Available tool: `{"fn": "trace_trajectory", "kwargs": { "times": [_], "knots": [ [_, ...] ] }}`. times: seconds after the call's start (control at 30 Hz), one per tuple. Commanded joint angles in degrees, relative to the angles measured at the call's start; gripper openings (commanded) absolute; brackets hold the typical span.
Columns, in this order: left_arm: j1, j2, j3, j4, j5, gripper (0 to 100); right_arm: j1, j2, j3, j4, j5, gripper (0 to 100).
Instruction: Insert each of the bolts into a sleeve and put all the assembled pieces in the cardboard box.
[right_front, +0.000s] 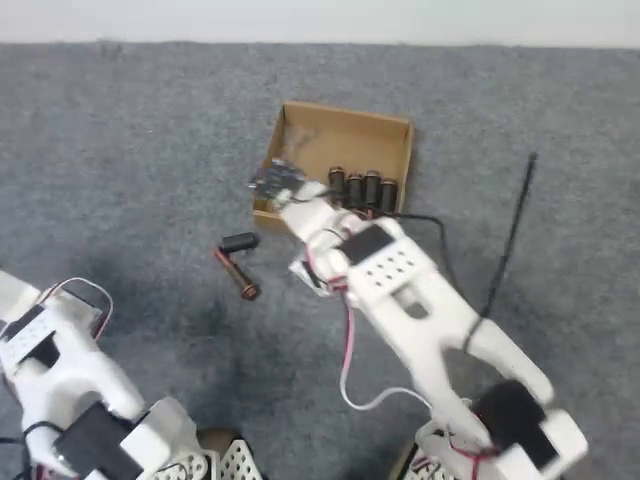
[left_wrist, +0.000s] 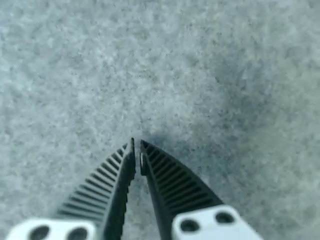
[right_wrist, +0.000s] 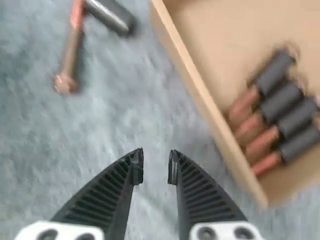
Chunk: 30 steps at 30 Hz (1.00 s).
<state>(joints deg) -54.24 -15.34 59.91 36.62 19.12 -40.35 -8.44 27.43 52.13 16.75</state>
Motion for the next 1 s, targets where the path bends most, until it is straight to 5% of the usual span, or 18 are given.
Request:
{"fn": "trace_trajectory", "kwargs": {
  "times": [0.0,0.43,0.97],
  "knots": [
    [-0.26,-0.26,-3.38,-1.58,2.73,1,-3.3,5.85,-11.69,-0.84,3.34,7.4],
    [0.09,-0.09,-3.3,-2.81,2.64,1,-6.73,33.1,-46.33,11.03,14.68,7.4],
    [0.09,-0.18,-3.3,-2.64,2.73,1,-9.36,38.73,-50.37,9.98,22.42,7.1]
  ]
}}
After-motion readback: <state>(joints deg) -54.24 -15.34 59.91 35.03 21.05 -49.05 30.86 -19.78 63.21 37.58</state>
